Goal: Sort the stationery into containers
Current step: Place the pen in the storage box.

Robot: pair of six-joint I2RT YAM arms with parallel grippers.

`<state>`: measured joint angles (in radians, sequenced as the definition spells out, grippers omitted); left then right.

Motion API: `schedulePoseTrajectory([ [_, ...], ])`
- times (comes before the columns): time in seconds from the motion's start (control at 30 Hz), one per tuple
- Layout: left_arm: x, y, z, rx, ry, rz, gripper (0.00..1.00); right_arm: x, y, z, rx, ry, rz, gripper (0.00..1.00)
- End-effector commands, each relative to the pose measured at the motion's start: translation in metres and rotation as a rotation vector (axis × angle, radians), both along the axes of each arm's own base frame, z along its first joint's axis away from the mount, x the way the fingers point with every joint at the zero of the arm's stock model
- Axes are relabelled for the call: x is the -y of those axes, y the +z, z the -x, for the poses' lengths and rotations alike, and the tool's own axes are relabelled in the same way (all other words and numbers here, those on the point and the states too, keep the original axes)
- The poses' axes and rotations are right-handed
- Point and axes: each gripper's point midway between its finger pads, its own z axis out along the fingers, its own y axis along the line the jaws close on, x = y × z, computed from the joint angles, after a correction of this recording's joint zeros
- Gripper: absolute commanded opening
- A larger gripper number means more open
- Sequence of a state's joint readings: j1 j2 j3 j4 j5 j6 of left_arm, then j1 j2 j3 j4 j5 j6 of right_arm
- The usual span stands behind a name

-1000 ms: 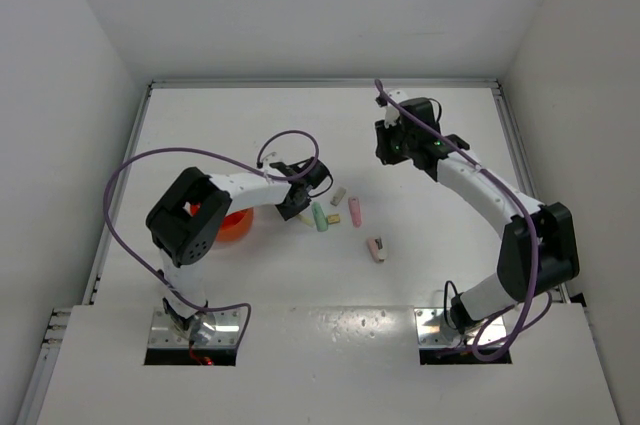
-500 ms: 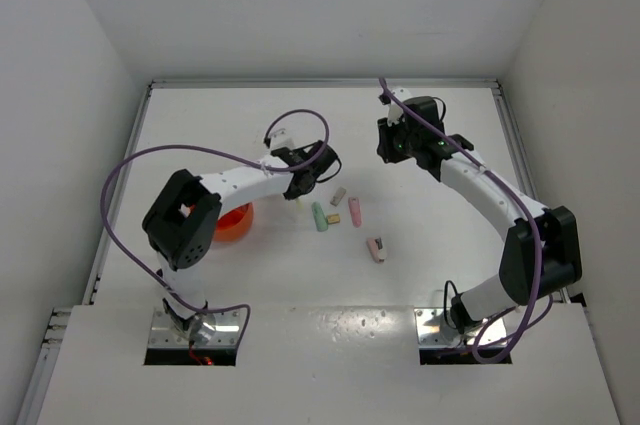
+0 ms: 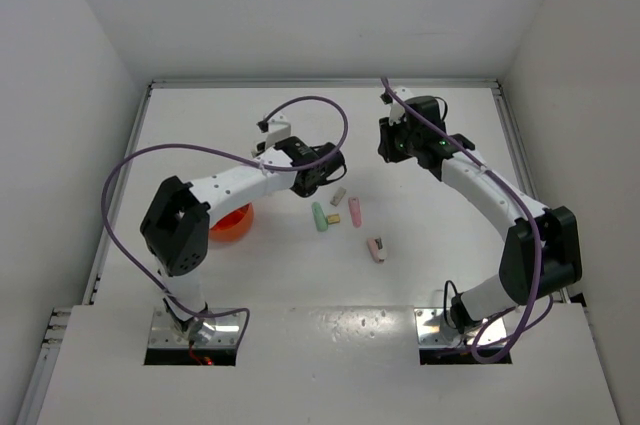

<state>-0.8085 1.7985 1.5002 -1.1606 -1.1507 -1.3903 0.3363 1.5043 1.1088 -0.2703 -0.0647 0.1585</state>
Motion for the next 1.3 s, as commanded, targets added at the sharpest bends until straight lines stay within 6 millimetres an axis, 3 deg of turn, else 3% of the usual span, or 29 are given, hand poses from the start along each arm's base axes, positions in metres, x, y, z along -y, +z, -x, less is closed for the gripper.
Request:
schedulePoseTrajectory([
  [0.0,-0.031,0.015,0.010,0.036,0.045,-0.135,0.00,-0.006,0.013,-0.004,0.036,0.010,-0.041,0.24],
  [0.47,-0.075,0.009,0.012,0.044,0.137,-0.192,0.00,-0.007,0.004,-0.003,0.008,0.017,-0.038,0.24],
  [1.0,-0.078,-0.028,0.000,-0.009,0.166,-0.272,0.00,-0.009,0.004,-0.002,0.003,0.018,-0.050,0.24],
  [1.27,-0.079,-0.036,0.001,-0.023,0.166,-0.286,0.15,-0.006,0.004,-0.003,0.001,0.016,-0.055,0.24],
])
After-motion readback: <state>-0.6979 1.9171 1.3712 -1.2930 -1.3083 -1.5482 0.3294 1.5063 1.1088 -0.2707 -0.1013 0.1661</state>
